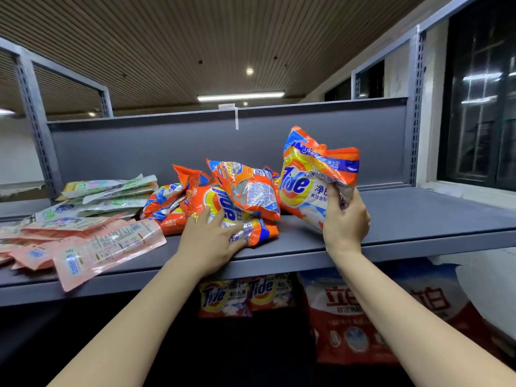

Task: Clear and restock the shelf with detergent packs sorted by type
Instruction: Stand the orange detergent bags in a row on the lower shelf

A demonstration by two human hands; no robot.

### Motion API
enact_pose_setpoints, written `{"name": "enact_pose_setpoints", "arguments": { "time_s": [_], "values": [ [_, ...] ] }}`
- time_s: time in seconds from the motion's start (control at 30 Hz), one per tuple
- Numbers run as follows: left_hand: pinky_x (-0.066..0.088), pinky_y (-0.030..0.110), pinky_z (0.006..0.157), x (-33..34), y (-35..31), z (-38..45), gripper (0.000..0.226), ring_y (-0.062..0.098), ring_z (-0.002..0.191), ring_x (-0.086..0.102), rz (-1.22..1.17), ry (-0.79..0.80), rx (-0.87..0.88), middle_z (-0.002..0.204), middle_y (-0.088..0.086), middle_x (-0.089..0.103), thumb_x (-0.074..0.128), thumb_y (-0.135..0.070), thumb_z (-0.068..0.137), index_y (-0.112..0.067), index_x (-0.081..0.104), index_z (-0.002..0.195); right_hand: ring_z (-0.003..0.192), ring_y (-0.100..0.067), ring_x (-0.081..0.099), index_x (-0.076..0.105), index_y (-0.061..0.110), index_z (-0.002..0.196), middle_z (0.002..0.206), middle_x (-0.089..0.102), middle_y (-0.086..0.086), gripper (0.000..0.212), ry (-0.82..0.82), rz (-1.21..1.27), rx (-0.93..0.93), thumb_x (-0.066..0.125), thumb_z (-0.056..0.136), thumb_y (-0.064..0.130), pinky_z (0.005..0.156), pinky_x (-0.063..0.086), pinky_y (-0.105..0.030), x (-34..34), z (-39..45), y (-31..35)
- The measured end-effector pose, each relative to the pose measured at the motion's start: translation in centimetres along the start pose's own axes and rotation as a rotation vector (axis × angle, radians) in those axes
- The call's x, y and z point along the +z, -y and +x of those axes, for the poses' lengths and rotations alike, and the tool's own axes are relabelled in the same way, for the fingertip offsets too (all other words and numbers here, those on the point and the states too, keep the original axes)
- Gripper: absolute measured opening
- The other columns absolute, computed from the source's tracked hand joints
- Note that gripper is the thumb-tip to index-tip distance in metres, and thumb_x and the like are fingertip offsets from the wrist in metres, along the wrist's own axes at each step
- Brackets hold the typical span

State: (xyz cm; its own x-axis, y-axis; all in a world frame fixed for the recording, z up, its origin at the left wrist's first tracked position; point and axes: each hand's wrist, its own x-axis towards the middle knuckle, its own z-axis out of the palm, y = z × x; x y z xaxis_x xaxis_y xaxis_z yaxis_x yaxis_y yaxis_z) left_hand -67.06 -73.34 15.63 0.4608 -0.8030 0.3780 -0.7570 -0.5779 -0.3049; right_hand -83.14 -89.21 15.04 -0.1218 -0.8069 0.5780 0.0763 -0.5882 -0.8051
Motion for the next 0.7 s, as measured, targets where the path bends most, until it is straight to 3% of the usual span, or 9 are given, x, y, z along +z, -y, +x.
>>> {"name": "enact_pose_setpoints", "arguments": {
  "time_s": [0.13,0.3,0.4,0.47,0.57,0.63,0.7],
  "values": [
    [0.035,0.032,0.079,-0.7,-1.7,-0.3,0.042,0.032,0.112,0.049,0.155,-0.137,-0.016,0.123,0.003,0.056,0.022,-0.048,0.101,-0.034,0.048,0.13,0.086,-0.024,0.066,0.064,0.016,0.099,0.094,0.072,-0.004,0.029,-0.054,0.079,-0.072,0.054,0.092,0.042,0.067,0.041,-0.027,-0.6,-0.4,0.8],
    [0.029,0.029,0.069,-2.4,-3.9,0.2,0.044,0.028,0.103,0.06,0.194,-0.232,-0.007,0.113,0.004,0.065,0.024,-0.039,0.103,-0.019,0.061,0.114,0.086,-0.024,0.066,0.062,0.021,0.09,0.091,0.071,0.0,0.031,-0.076,0.114,-0.037,0.05,0.084,0.049,0.075,0.053,-0.042,-1.1,-1.1,0.4],
    [0.034,0.031,0.072,-2.8,-3.5,0.3,0.054,0.026,0.102,0.058,0.049,-0.221,0.038,0.107,0.005,0.065,0.024,-0.051,0.098,-0.021,0.068,0.101,0.088,-0.027,0.065,0.062,0.02,0.091,0.092,0.072,-0.002,0.036,-0.057,0.076,-0.021,0.047,0.082,0.052,0.075,0.05,-0.039,-1.0,-1.3,0.3],
    [0.035,0.038,0.087,-2.5,-1.5,0.8,0.057,0.025,0.108,0.049,-0.143,-0.142,-0.011,0.11,0.006,0.062,0.021,-0.054,0.094,-0.024,0.07,0.097,0.09,-0.03,0.063,0.064,0.017,0.096,0.095,0.071,-0.005,0.042,-0.023,0.0,-0.046,0.046,0.083,0.053,0.07,0.041,-0.031,-0.8,-1.4,0.2],
    [0.034,0.039,0.093,-1.8,1.5,1.9,0.042,0.027,0.113,0.045,-0.326,-0.182,-0.175,0.12,0.01,0.055,0.033,-0.04,0.092,-0.015,0.061,0.111,0.093,-0.032,0.061,0.065,0.016,0.099,0.097,0.07,-0.007,0.031,0.033,-0.087,-0.089,0.054,0.091,0.044,0.067,0.031,-0.028,-0.3,-2.2,-0.1],
    [0.037,0.039,0.095,-1.6,2.2,2.6,0.042,0.03,0.116,0.048,-0.377,-0.086,-0.221,0.128,0.012,0.053,0.044,-0.04,0.091,-0.012,0.048,0.123,0.089,-0.031,0.061,0.066,0.015,0.096,0.093,0.069,-0.007,0.031,0.04,-0.137,-0.156,0.054,0.092,0.043,0.065,0.029,-0.028,0.4,-2.9,-0.3],
    [0.037,0.039,0.093,-1.5,2.3,3.2,0.048,0.032,0.115,0.051,-0.265,0.028,-0.195,0.128,0.011,0.057,0.042,-0.05,0.089,-0.016,0.047,0.124,0.083,-0.029,0.061,0.065,0.016,0.093,0.086,0.068,-0.004,0.037,0.057,-0.197,-0.226,0.048,0.09,0.048,0.063,0.03,-0.028,1.0,-3.3,-0.2]
  ]
}}
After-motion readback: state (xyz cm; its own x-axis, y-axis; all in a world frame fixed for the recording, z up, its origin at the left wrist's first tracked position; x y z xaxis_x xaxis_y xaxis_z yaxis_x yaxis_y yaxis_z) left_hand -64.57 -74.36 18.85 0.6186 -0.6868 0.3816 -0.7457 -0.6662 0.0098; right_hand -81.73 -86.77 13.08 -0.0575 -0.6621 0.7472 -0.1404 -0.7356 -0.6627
